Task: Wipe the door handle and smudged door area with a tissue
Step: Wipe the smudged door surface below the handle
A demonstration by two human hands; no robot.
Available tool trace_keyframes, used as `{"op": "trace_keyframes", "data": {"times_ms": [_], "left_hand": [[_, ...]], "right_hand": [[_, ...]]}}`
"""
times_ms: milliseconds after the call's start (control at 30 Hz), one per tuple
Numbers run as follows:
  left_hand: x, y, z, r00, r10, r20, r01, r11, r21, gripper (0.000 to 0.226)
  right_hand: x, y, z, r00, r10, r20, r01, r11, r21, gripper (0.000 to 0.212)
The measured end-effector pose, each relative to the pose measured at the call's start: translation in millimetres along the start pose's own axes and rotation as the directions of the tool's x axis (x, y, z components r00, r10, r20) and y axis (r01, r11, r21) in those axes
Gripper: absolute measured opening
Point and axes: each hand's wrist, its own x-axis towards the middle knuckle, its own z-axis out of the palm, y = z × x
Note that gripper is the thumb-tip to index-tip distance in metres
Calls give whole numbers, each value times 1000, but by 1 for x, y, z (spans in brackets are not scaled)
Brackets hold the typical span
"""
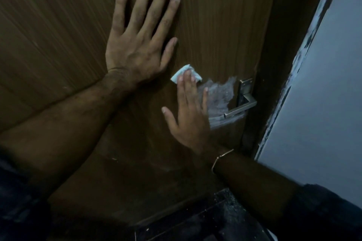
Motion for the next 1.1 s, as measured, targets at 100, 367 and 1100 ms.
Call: {"op": "trace_keyframes", "data": {"times_ms": [100, 367, 1100], "left_hand": [[0, -1, 1, 1000, 5, -6, -4, 1000, 9, 65], [0, 1, 2, 1000, 3, -16, -3, 1000, 2, 65], [-1, 1, 0, 1000, -6, -7, 6, 1000, -2, 65]], "right_hand": [[-13, 14, 5, 999, -13, 48, 15, 999, -42, 84], [4, 48, -10, 987, 103, -124, -104, 995, 1, 80], [-14, 42, -3, 986, 167, 23, -168, 984, 66, 82]]}}
